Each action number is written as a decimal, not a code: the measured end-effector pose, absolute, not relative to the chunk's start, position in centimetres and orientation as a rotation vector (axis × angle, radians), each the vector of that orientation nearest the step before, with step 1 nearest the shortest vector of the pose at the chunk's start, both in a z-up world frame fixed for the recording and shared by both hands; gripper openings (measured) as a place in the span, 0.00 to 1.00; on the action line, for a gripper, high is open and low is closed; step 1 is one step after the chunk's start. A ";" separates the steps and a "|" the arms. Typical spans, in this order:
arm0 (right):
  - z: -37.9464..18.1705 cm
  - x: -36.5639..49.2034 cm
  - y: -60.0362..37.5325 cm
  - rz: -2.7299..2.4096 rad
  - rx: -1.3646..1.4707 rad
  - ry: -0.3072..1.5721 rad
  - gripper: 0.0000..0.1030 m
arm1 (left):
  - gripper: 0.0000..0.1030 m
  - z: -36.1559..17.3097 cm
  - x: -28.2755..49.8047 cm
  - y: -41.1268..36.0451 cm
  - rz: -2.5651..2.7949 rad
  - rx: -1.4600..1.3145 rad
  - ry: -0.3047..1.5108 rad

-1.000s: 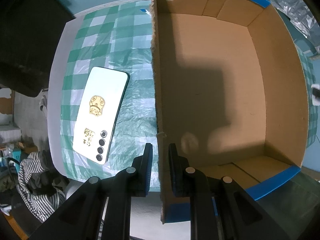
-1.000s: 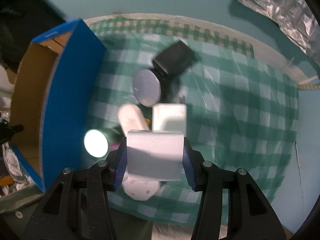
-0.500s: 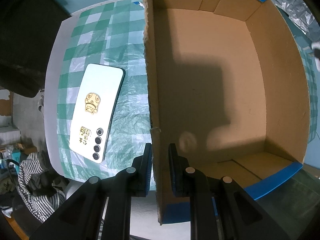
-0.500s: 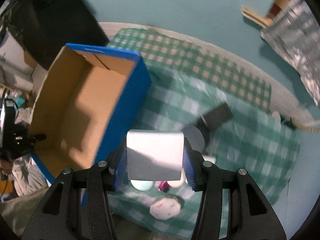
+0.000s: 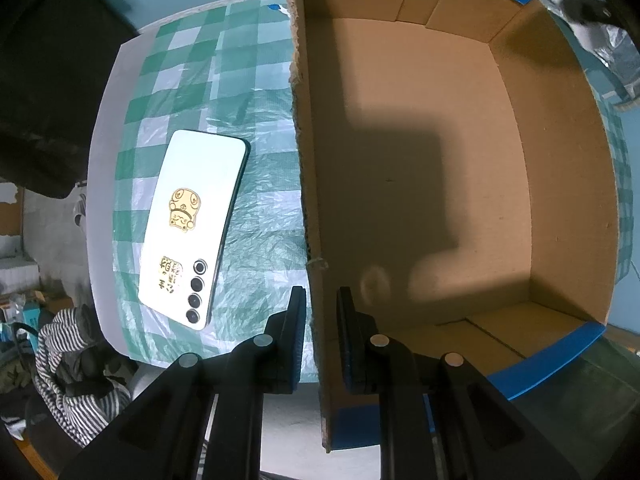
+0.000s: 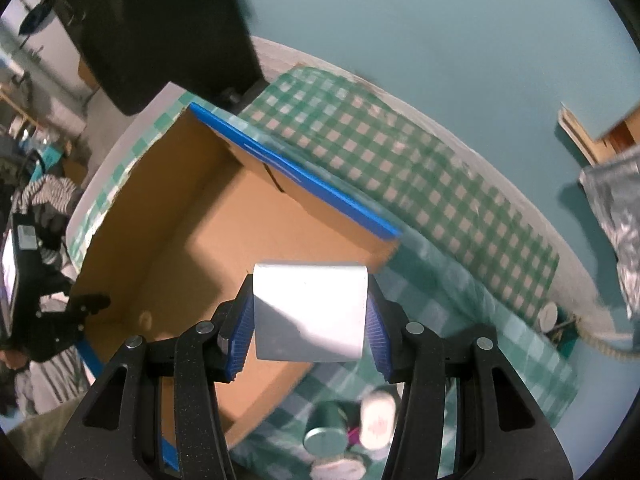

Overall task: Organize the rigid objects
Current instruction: 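Lift the white charger with the right gripper and carry it over the box, then open the right gripper to drop the charger into the box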

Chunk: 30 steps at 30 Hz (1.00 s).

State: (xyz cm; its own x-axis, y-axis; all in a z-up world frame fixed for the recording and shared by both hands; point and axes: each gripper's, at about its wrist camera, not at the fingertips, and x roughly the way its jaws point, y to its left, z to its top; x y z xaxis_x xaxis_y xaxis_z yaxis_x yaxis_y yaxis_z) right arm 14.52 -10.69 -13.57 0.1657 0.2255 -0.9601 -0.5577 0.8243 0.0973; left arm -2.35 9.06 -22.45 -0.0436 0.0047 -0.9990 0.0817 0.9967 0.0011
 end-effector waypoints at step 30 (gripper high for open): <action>-19.7 16.6 -8.1 0.522 -0.367 1.383 0.48 | 0.15 -22.9 -2.6 9.6 -0.055 0.072 1.643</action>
State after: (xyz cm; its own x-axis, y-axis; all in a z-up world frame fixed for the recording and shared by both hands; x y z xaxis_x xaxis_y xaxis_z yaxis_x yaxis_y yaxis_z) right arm 16.60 -8.05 -19.71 0.1029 0.1342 -0.9856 -0.5509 0.8327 0.0559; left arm -2.60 9.56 -22.94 -0.0723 0.0131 -0.9973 0.0804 0.9967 0.0073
